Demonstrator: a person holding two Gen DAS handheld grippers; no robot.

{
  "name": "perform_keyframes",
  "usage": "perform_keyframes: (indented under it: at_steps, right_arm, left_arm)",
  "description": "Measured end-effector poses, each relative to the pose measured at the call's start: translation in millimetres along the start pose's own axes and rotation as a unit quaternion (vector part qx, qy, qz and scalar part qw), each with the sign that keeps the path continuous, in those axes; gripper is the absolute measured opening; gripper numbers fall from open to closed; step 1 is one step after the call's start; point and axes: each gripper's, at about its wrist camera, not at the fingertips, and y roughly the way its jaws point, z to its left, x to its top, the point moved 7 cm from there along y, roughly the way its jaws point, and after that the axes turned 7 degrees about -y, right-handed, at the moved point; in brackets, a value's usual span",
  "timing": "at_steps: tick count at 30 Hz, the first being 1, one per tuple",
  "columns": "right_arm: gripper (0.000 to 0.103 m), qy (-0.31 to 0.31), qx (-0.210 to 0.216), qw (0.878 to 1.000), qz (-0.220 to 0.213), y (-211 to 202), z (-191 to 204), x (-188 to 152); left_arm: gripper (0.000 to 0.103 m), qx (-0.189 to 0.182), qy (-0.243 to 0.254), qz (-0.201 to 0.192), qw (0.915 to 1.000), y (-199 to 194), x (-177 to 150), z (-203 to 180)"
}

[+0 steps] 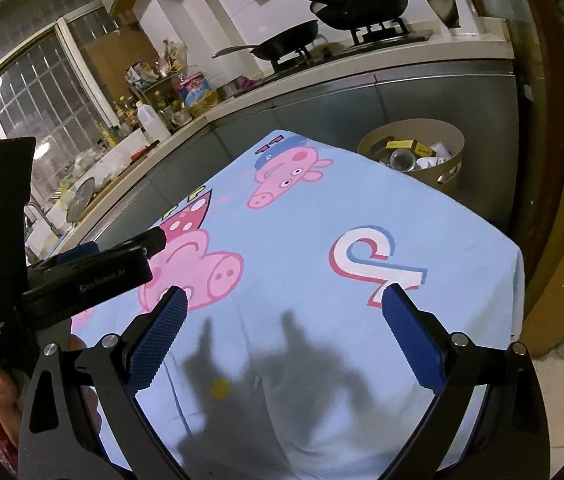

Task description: Collect trash

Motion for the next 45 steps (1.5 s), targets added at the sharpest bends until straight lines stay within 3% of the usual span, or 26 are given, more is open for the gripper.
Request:
perform_keyframes:
  at_steps: [5, 15, 25, 33, 41, 45]
  right_arm:
    - [0.097, -0.004, 0.011, 1.0, 0.012, 5, 3, -5]
    - [0.097, 0.002, 0.011, 1.0, -0.001, -4, -5, 20]
    - [0.097, 0.015, 0.012, 1.0, -0.009, -8, -5, 18]
    - [0.097, 0.007, 0.014, 1.0, -0.003, -5, 2, 12]
    - [0.097, -0.003, -0.014, 0.999, -0.04, -17, 3, 18]
    - [0.097, 0.0, -0.018, 0.999, -0.039, -16, 1, 17]
  left_arm:
    - [0.099, 0.012, -0.007, 0.004, 0.9999, 1, -1, 7]
    - [0.099, 0.029, -0.005, -0.011, 0.9995, -6, 9, 9]
    - [0.099, 0.035, -0.003, -0.015, 0.9993, -10, 12, 9]
    - [0.099, 0.029, -0.004, -0.01, 0.9995, -11, 11, 9]
    - [0.099, 0.017, -0.011, 0.003, 0.9998, -12, 1, 6]
    - [0.099, 0.009, -0.013, 0.014, 0.9998, -11, -4, 4]
